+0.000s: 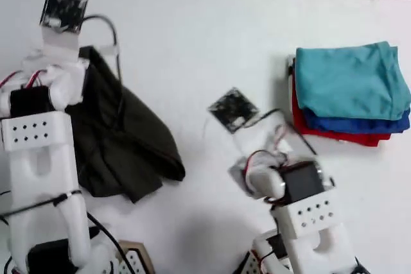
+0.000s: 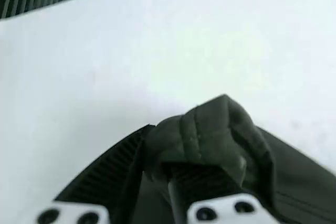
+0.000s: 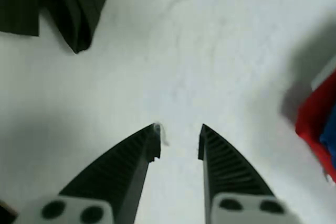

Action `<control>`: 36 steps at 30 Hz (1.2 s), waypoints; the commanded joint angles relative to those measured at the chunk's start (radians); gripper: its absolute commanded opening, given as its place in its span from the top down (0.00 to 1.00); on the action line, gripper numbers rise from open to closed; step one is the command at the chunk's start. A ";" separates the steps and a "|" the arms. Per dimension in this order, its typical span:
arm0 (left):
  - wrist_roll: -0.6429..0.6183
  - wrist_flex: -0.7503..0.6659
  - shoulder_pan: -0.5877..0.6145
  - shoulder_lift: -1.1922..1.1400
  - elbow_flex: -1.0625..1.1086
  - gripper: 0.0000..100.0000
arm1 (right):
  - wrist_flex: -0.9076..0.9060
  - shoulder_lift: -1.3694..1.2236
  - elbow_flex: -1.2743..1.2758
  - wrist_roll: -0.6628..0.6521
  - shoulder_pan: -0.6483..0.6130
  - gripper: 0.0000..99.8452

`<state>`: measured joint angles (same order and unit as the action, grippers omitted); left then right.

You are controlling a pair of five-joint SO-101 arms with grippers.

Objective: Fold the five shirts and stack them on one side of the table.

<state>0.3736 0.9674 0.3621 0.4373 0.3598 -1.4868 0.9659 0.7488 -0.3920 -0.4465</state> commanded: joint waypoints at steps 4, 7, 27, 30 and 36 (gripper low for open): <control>0.106 -0.242 0.164 -0.028 0.168 0.97 | 0.137 -0.255 -0.011 0.054 -0.165 0.72; 0.118 -0.253 0.216 -0.048 0.189 0.97 | 0.225 -0.430 -0.037 0.054 -0.206 0.72; 0.124 -0.245 0.376 -0.066 0.196 0.97 | 0.274 -1.201 -0.551 0.118 -0.410 0.72; 0.124 -0.245 0.379 -0.066 0.196 0.97 | 0.271 -1.287 -0.618 0.115 -0.412 0.72; 0.124 -0.245 0.379 -0.066 0.196 0.97 | 0.274 -1.414 -0.720 0.110 -0.380 0.92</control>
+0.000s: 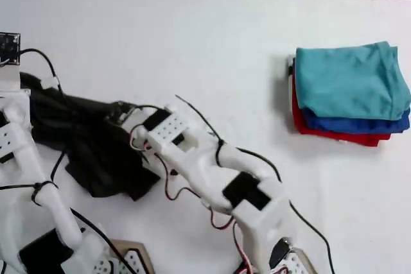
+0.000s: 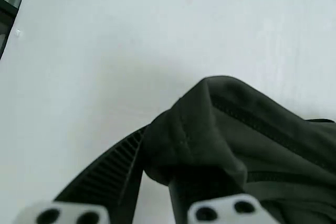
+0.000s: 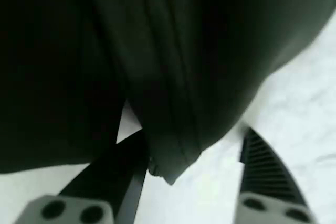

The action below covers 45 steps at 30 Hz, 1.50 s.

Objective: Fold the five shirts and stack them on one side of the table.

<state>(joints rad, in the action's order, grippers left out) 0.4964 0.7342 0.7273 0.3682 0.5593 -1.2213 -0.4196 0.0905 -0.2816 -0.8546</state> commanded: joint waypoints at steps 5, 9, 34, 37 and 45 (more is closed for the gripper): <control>0.002 -0.011 0.009 0.006 0.013 0.97 | 0.002 -0.024 -0.095 0.002 0.130 0.99; 0.000 -0.009 -0.002 0.009 0.044 0.97 | 0.008 0.087 -0.097 -0.002 0.231 0.98; -0.005 0.858 -0.502 0.011 -0.676 0.80 | -0.163 0.463 -0.652 -0.137 0.696 0.98; -0.006 0.895 -0.511 0.011 -0.727 0.80 | -0.252 0.463 -0.674 -0.127 0.650 0.98; 0.002 0.786 -0.242 0.002 -0.723 0.80 | -0.410 0.407 -0.647 0.124 0.493 0.81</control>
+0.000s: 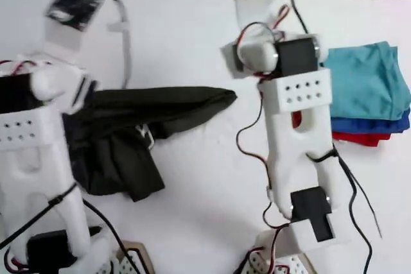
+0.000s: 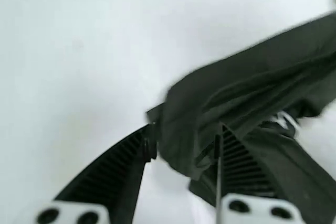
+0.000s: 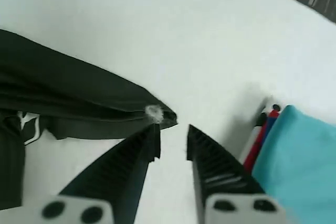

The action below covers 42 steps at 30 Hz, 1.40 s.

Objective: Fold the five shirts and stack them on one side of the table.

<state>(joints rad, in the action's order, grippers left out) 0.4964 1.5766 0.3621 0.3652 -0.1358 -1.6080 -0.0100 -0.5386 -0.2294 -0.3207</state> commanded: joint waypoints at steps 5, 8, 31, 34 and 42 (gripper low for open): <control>0.008 -0.153 0.364 0.006 0.036 0.80 | -0.091 -0.070 0.052 0.163 -0.194 0.83; 0.092 -0.227 0.476 0.006 0.120 0.80 | -0.099 -0.110 0.150 0.184 -0.297 0.83; 0.141 -0.408 0.735 0.006 0.308 0.80 | 0.028 -0.392 0.364 0.183 -0.728 0.83; 0.141 -0.408 0.747 0.006 0.308 0.80 | 0.025 -0.406 0.365 0.184 -0.743 0.83; 0.137 -0.408 0.747 0.006 0.308 0.80 | 0.031 -0.504 0.362 0.210 -0.748 0.83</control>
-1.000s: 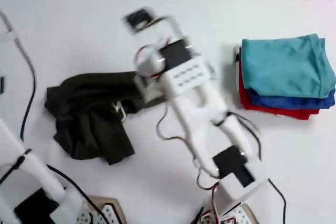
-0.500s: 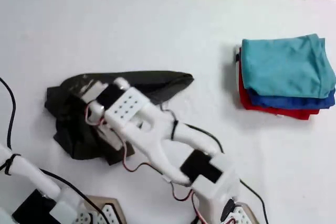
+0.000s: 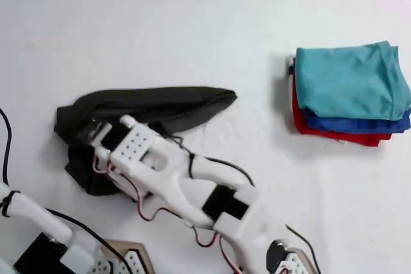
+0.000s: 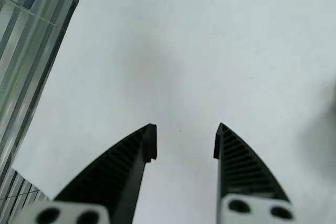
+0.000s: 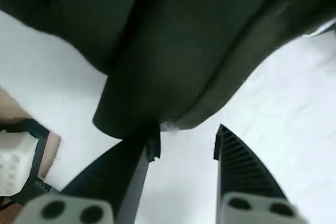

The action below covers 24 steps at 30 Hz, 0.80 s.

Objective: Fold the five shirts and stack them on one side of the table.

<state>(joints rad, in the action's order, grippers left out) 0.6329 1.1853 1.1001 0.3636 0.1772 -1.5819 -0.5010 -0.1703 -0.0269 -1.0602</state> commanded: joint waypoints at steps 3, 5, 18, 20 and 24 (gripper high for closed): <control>0.000 -0.017 0.009 0.008 -0.004 0.80 | 0.042 -0.039 -0.006 0.008 -0.008 0.83; -0.002 -0.017 0.009 0.008 -0.004 0.80 | 0.071 -0.051 -0.008 0.008 -0.008 0.83; -0.002 -0.017 0.009 0.008 -0.004 0.80 | 0.197 -0.114 -0.008 0.006 -0.005 0.87; -0.002 -0.017 0.009 0.008 -0.004 0.80 | 0.202 -0.150 -0.011 0.006 -0.002 0.96; 0.003 -0.017 0.009 0.006 -0.002 0.80 | 0.194 -0.148 -0.009 0.006 0.047 0.98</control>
<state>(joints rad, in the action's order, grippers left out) 0.6329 1.1853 1.1001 0.3636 0.1788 -1.4131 -0.6299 -0.1765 -0.0253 -1.0434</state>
